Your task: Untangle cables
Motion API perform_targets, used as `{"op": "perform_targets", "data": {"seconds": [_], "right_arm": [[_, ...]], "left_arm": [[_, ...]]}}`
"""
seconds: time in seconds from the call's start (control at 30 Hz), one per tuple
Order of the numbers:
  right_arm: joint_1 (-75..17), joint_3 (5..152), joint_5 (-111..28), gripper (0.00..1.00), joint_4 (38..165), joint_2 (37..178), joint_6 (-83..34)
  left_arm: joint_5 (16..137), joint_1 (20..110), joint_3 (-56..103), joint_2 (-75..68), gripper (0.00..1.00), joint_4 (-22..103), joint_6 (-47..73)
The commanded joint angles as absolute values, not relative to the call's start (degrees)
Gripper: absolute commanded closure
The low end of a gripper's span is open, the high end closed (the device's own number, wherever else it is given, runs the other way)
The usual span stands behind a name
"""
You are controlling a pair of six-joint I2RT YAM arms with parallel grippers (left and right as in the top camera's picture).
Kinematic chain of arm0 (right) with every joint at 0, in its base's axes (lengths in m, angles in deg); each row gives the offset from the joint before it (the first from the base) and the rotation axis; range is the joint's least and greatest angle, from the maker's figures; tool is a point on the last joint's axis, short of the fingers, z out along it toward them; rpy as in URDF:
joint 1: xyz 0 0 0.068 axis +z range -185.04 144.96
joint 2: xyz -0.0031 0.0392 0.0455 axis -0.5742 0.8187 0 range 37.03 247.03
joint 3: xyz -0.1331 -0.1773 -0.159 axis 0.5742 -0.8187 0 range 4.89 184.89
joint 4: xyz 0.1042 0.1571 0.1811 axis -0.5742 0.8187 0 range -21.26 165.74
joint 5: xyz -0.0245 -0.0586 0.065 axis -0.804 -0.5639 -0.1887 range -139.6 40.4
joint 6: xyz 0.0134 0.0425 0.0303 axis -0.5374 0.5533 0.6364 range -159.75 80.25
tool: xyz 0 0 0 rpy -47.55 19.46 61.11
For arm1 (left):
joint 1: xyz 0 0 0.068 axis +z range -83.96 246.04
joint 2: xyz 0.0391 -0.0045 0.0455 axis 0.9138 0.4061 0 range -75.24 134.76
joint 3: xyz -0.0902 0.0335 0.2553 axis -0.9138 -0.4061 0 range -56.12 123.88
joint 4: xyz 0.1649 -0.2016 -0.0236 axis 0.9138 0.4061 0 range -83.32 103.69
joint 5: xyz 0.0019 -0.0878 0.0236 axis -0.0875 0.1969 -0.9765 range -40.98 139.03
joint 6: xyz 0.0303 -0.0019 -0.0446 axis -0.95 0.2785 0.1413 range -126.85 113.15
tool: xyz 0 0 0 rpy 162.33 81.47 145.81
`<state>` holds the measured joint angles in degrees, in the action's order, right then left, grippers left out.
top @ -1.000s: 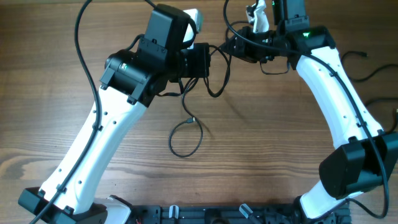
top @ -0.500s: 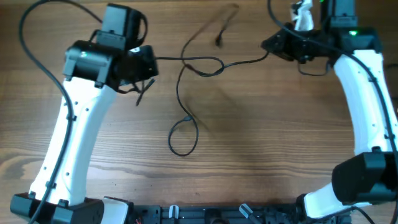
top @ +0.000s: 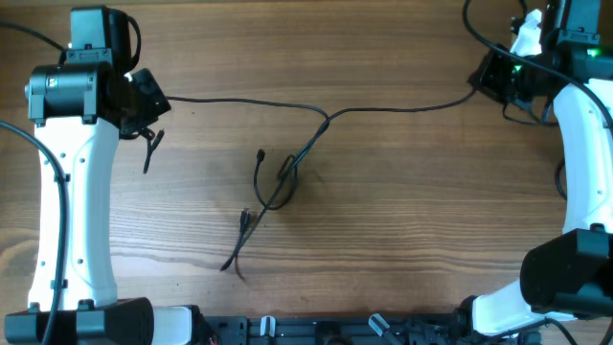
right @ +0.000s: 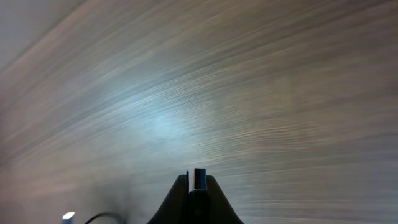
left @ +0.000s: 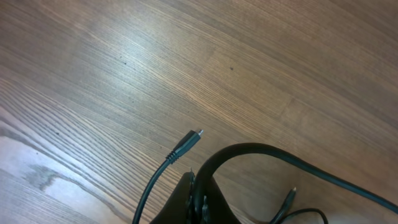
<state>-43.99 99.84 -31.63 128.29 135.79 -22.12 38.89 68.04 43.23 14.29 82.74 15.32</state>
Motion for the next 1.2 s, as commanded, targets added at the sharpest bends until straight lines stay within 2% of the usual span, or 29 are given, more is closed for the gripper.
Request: {"op": "perform_targets", "data": {"seconds": [0.0,0.1,0.13,0.23,0.27,0.3,0.33,0.37,0.4,0.47,0.57,0.67,0.8,0.9,1.03,1.1,1.17], "right_arm": [[-46.03,100.02,-45.02,0.96,128.05,134.80,-18.95],[-49.06,100.02,-45.26,0.96,127.15,135.55,-17.18],[-49.78,100.02,-43.67,0.96,126.91,135.98,-17.23],[-47.88,100.02,-29.94,0.96,124.64,137.34,-21.09],[-46.22,100.02,-30.05,0.95,124.42,137.69,-21.66],[-44.82,100.02,-30.31,0.91,124.48,138.08,-22.17],[-43.88,100.02,-30.34,0.74,124.48,138.52,-23.24],[-42.92,100.02,-31.21,0.28,124.77,138.89,-23.72],[-42.13,100.02,-32.63,0.11,124.94,139.15,-23.56],[-42.03,100.02,-33.22,0.04,124.70,139.15,-23.02],[-42.03,100.02,-33.24,0.04,125.23,139.17,-23.26],[-42.00,100.02,-33.20,0.04,125.34,139.17,-23.17],[-42.00,100.02,-33.22,0.04,125.38,139.17,-23.13],[-42.00,100.02,-33.24,0.04,125.75,139.20,-23.26],[-42.00,100.02,-33.22,0.03,125.64,139.20,-23.26],[-42.00,100.02,-33.22,0.03,125.64,139.20,-23.24],[-42.00,100.02,-33.22,0.03,125.77,139.20,-23.24]], "left_arm": [[36.49,68.48,43.25,14.84,0.96,81.60,14.40],[36.49,68.59,43.25,17.81,0.95,80.11,14.43],[36.67,68.85,43.25,18.95,0.92,79.06,15.30],[50.11,67.25,43.25,22.93,0.92,73.32,17.42],[51.66,66.03,43.25,24.41,0.89,72.14,17.42],[52.14,65.02,43.25,25.44,0.72,71.85,17.42],[52.23,64.04,43.25,26.40,0.47,71.90,17.38],[52.27,63.08,43.25,26.99,0.15,72.03,16.31],[52.42,61.70,43.25,27.43,0.00,72.00,15.02],[52.21,59.12,43.28,27.45,0.00,71.52,11.74],[52.27,57.37,43.25,27.45,0.00,71.00,9.84],[55.66,55.41,43.25,28.13,0.09,69.36,3.76],[55.64,53.37,43.23,32.63,0.16,63.96,2.65],[55.37,53.53,43.21,38.23,0.29,63.74,8.02],[55.02,52.89,43.17,42.12,0.39,67.52,18.99],[54.92,50.95,41.92,42.90,0.51,68.00,23.69],[50.13,48.48,39.21,42.90,0.55,66.74,29.53]]}}
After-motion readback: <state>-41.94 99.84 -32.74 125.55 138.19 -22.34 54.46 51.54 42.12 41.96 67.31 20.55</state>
